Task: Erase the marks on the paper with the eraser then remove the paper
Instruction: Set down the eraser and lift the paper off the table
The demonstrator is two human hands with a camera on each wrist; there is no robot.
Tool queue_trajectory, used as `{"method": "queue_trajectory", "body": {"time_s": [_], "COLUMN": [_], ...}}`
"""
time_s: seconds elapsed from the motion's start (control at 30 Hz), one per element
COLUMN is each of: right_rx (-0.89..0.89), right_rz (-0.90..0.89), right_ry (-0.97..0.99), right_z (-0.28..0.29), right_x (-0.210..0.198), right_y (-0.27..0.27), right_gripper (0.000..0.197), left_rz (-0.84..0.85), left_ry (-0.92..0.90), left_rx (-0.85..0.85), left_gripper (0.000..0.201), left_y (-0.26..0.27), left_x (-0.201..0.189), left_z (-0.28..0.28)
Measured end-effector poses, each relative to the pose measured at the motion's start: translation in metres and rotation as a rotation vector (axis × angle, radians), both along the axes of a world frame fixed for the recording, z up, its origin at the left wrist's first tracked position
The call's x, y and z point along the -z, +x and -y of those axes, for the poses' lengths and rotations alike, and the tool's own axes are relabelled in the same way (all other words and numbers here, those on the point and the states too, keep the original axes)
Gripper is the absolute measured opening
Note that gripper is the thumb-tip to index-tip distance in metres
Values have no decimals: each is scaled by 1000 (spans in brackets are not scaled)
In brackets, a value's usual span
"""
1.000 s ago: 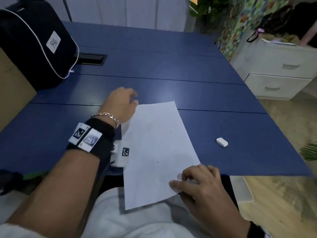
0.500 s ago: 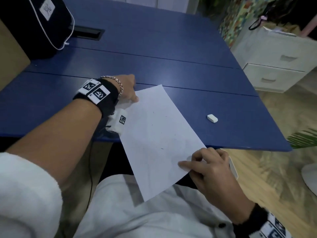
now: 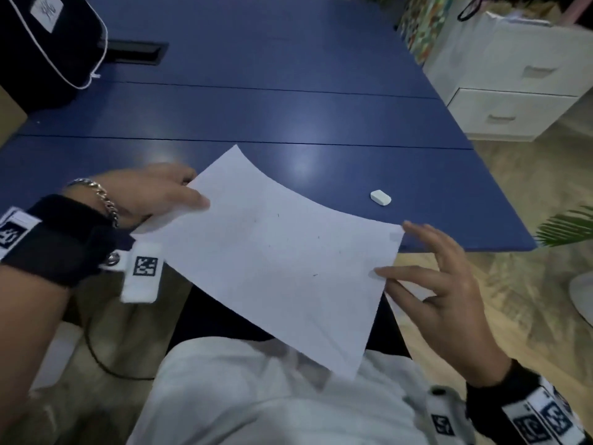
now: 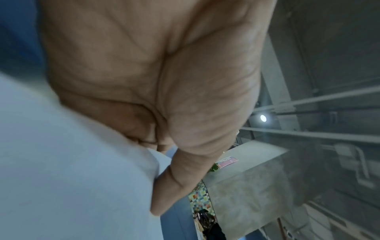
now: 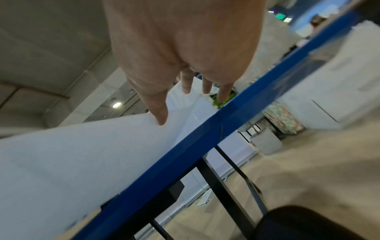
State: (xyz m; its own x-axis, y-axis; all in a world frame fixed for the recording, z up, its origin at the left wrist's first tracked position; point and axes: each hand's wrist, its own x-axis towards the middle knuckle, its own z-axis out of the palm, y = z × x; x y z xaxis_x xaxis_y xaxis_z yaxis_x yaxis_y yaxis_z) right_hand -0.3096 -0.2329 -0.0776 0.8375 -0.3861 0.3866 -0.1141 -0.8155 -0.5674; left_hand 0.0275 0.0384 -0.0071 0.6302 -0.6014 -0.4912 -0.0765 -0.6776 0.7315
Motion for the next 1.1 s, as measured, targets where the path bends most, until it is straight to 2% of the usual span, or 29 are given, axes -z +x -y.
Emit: {"method": "queue_trajectory", "body": {"time_s": [0.03,0.1,0.17,0.23,0.27,0.3,0.33,0.37,0.4,0.47,0.57,0.77,1.0,1.1], "right_rx": [15,45,89,161,171,144,81,27,9,94,183,298,345,422], "right_rz": [-6,17,99,128,83,-13,-133,-234,-290,-332,-362,-461,-478,-495], "right_ry": [117,416,784,1247,1459,1588,1628,1615,1580,1558,1575,1438,1329,1232], "right_z": [5,11,12,12,12,12,11,10,9,12,20,65,145,168], "right_x": [0,4,8,7,6,6,8,12,16,25,43,92,156,195], "right_y": [-5,-16,-27,-39,-47,-56,-66,-75,-82,-96,-114,-118,-75,-59], "right_gripper": [16,24,32,44,54,66,73,69,54,40,37,34,31,27], "left_rz": [-139,-301,-351,-371,-378,-394,-417,-437,-458,-506,-554,-624,-482,-445], "left_ry": [-93,-207,-267,-307,-318,-326,-329,-328,-322,-302,-251,-195,-232,-197], "left_rx": [-26,-55,-73,-97,-121,-147,-170,-184,-191,-199,-195,-128,-220,-205], "left_gripper": [23,37,45,48,47,47,46,46,46,45,38,28,27,26], "left_y": [-14,-40,-64,-88,-100,-112,-123,-133,-141,-157,-180,-196,-192,-190], "left_x": [1,9,19,31,37,42,48,54,59,70,88,122,166,179], "left_z": [-6,-18,-27,-33,-35,-36,-36,-35,-35,-30,-17,28,103,141]}}
